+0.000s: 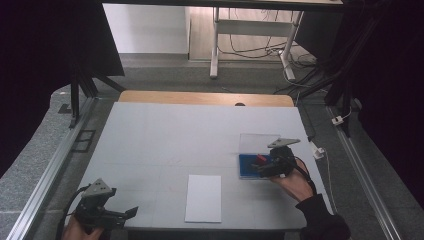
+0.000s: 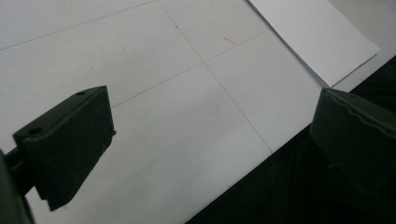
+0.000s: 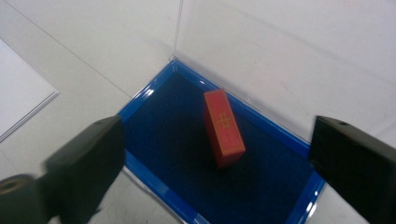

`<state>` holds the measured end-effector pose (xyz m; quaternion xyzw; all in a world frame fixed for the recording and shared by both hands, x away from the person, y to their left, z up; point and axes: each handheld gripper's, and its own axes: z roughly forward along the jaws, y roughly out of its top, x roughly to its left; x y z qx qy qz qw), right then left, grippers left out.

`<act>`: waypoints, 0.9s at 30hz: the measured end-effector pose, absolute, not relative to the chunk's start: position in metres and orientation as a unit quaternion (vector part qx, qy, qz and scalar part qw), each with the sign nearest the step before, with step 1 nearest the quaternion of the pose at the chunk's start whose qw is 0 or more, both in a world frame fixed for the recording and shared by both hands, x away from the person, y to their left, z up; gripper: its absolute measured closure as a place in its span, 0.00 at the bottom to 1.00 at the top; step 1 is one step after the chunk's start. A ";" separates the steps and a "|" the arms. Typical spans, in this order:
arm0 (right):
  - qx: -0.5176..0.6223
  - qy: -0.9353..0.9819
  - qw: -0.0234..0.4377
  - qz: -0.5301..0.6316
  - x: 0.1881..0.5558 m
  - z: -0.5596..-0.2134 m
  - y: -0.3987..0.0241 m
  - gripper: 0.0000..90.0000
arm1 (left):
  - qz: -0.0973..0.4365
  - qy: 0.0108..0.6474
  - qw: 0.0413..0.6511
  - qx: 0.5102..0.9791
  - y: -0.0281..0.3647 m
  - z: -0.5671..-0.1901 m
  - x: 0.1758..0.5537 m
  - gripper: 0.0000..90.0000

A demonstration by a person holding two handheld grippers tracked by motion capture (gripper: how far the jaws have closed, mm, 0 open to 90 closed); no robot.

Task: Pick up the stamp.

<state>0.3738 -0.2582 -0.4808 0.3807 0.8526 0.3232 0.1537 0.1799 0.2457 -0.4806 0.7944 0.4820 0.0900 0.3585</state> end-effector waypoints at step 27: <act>0.336 0.880 0.132 0.309 0.388 -0.476 -0.259 0.88 | 0.087 0.484 0.360 0.793 0.247 -0.481 0.180 0.00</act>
